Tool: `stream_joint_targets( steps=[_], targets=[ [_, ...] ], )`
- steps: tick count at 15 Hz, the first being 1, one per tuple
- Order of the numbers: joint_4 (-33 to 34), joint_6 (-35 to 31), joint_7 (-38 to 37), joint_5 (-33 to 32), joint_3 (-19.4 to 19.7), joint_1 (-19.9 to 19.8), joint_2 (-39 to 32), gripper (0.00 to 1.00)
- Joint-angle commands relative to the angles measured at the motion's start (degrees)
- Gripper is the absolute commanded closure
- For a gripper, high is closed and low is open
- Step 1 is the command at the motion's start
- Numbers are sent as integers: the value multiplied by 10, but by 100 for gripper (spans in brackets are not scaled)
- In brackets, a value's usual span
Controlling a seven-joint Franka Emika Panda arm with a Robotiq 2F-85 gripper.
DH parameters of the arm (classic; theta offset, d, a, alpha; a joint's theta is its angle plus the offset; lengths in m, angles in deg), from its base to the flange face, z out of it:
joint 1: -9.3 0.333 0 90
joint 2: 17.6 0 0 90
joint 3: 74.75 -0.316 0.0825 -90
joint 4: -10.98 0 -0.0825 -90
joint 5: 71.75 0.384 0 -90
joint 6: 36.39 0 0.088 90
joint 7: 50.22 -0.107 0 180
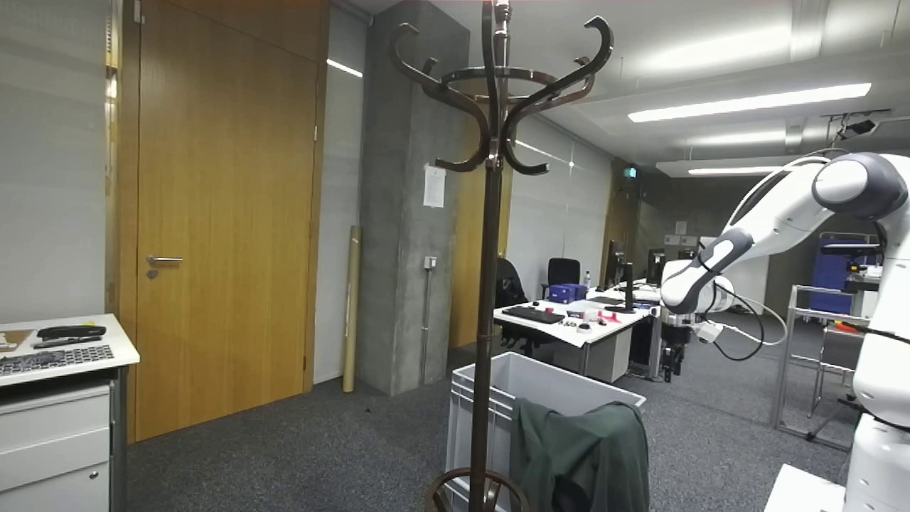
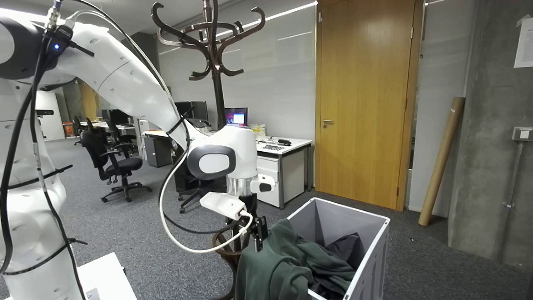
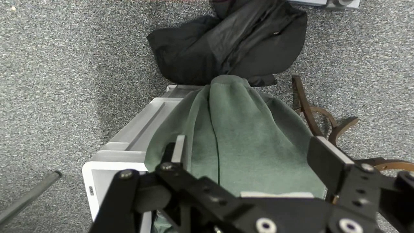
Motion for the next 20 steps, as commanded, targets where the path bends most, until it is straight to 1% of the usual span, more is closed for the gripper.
stream_joint_targets(
  steps=[1, 5, 9, 11, 15, 20],
  targets=[
    [-2, -10, -6, 7, -8, -6, 0, 0],
    [-22, -105, 1, 17, -16, -2, -19, 0],
    [-20, -168, -10, 12, -37, 0, -70, 0],
    [-12, -177, -9, 13, -51, -3, -96, 0],
    [4, -174, 7, 28, -76, -19, -134, 0],
    [37, -172, -6, 54, -98, -37, -184, 0]
  ],
)
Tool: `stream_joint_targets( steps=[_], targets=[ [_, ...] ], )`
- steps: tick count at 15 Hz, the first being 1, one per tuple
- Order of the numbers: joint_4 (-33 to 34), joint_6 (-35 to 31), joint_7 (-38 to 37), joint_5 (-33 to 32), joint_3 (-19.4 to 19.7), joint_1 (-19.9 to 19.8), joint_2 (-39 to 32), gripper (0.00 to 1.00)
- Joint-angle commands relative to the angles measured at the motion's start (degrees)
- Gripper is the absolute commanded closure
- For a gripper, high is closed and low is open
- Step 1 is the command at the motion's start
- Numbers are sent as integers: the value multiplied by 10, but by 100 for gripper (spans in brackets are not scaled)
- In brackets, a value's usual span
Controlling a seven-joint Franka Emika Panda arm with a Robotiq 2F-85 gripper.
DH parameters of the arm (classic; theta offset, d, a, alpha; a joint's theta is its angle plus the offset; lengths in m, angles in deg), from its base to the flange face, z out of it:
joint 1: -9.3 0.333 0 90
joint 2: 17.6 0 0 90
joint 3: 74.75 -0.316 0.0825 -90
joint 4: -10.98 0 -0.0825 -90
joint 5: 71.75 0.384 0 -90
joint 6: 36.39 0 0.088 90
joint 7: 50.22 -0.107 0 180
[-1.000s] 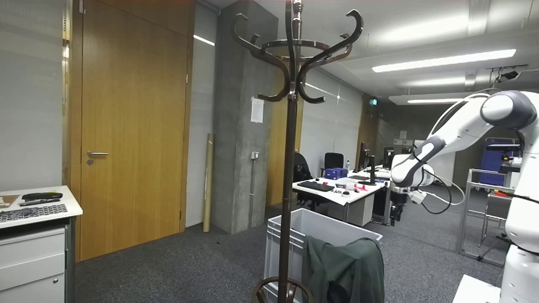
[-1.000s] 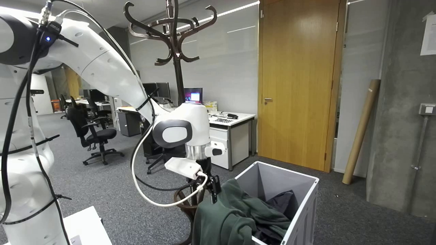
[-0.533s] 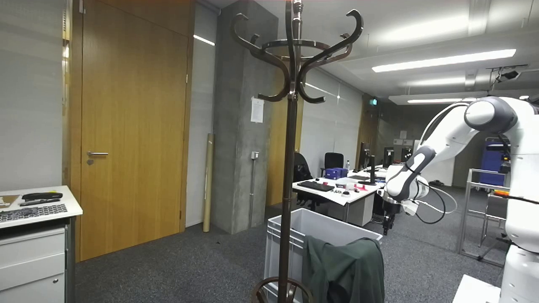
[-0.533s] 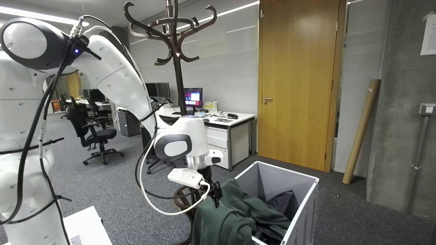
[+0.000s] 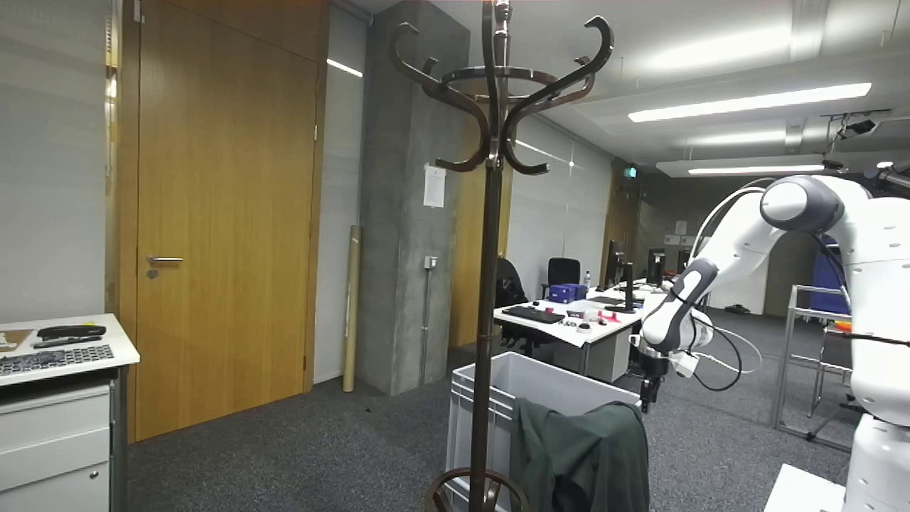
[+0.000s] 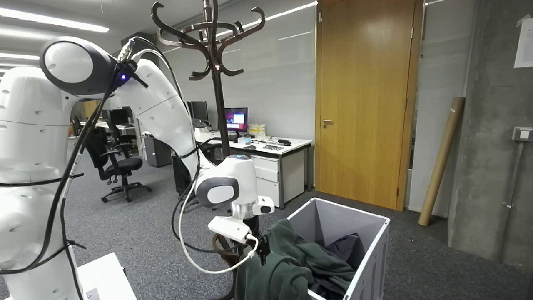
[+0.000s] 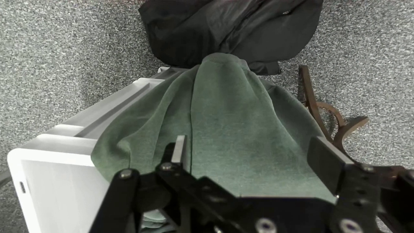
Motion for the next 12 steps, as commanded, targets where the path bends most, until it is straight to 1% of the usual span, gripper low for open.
stream_joint_targets(
  steps=[1, 4, 5, 9, 12],
  targets=[
    [34, -8, -4, 19, -21, -23, -43, 0],
    [55, -5, -13, 8, -23, -28, -68, 0],
    [35, 1, -9, 1, -24, -27, -48, 0],
    [39, 1, -10, -1, -26, -28, -57, 0],
    [36, -32, -4, 14, -39, -34, -68, 0]
  ],
)
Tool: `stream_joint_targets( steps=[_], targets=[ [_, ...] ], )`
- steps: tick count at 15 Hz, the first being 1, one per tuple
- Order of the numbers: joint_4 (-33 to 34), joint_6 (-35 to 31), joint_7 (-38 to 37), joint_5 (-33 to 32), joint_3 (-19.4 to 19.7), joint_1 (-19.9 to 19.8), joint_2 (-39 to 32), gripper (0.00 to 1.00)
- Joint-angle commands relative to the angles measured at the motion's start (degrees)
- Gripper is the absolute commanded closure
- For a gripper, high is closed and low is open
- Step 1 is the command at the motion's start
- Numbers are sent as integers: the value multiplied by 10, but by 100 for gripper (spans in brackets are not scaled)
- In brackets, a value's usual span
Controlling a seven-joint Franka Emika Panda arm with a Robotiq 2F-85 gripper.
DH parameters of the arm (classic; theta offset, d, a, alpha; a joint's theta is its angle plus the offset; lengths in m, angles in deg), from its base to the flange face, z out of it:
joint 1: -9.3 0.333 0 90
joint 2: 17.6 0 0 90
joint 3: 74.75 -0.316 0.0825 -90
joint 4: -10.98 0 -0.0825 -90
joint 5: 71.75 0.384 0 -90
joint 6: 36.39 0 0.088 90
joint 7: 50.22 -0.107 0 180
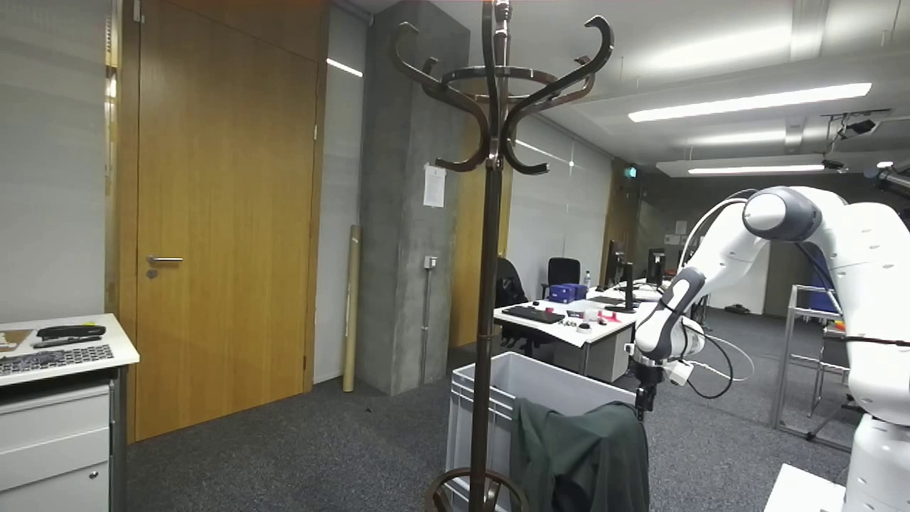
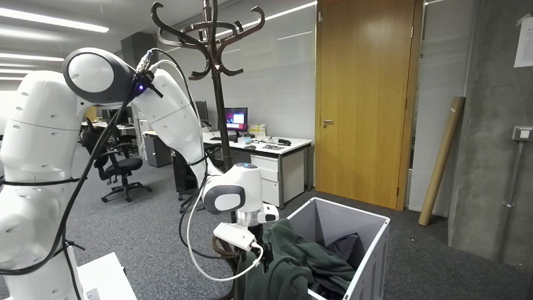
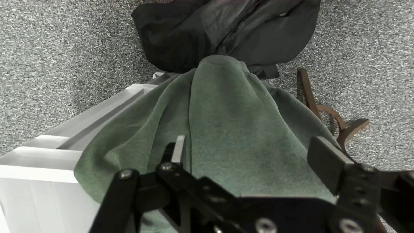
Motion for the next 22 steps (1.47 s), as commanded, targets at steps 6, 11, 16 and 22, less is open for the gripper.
stream_joint_targets(
  steps=[6, 11, 16, 22],
  targets=[
    [15, -79, -9, 1, -40, -30, -47, 0],
    [40, -86, -18, 0, -55, -46, -67, 0],
    [67, -81, -30, -5, -55, -44, -86, 0],
    [82, -76, -32, -12, -58, -41, -97, 50]
  ],
)
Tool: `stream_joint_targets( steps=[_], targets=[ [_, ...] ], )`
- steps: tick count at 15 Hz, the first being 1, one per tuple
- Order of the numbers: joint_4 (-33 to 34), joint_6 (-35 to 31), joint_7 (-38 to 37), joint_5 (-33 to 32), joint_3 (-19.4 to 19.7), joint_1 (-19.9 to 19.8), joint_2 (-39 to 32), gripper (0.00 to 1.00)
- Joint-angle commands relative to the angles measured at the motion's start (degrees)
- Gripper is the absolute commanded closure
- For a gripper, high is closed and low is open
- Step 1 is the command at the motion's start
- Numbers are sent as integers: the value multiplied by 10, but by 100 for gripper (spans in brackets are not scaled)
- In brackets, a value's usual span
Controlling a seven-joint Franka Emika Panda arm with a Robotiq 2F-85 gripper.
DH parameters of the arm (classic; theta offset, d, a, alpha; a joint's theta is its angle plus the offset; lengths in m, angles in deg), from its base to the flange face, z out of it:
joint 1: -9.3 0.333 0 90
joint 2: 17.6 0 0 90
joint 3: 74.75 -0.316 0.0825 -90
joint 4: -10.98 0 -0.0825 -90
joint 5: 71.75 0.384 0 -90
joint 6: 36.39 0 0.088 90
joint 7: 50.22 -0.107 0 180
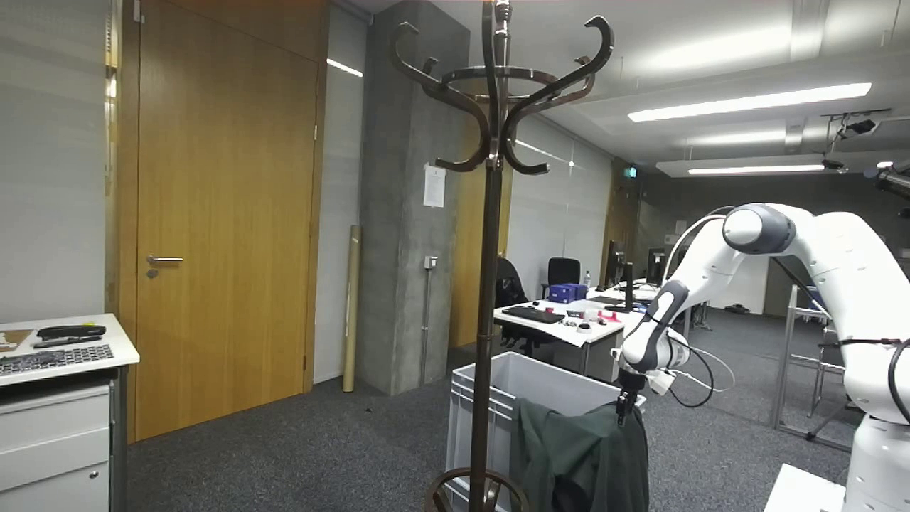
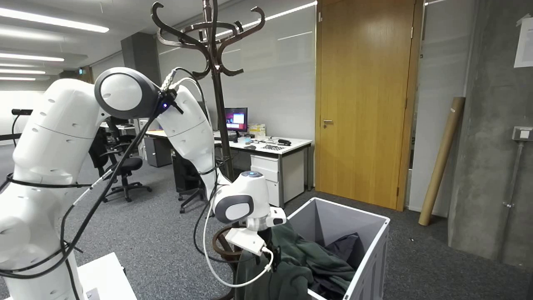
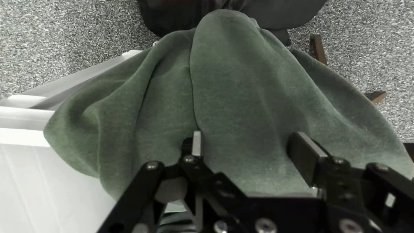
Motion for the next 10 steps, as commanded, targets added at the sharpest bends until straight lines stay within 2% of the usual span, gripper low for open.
stream_joint_targets(
  steps=[1, 5, 7, 10],
  targets=[
    [12, -4, -11, -12, -7, -9, -6, 58],
    [9, 4, -11, -16, -3, -6, 11, 88],
    [8, 6, -12, -16, -3, -6, 20, 100],
    [7, 7, -9, -10, -10, -11, 33, 97]
  ],
)
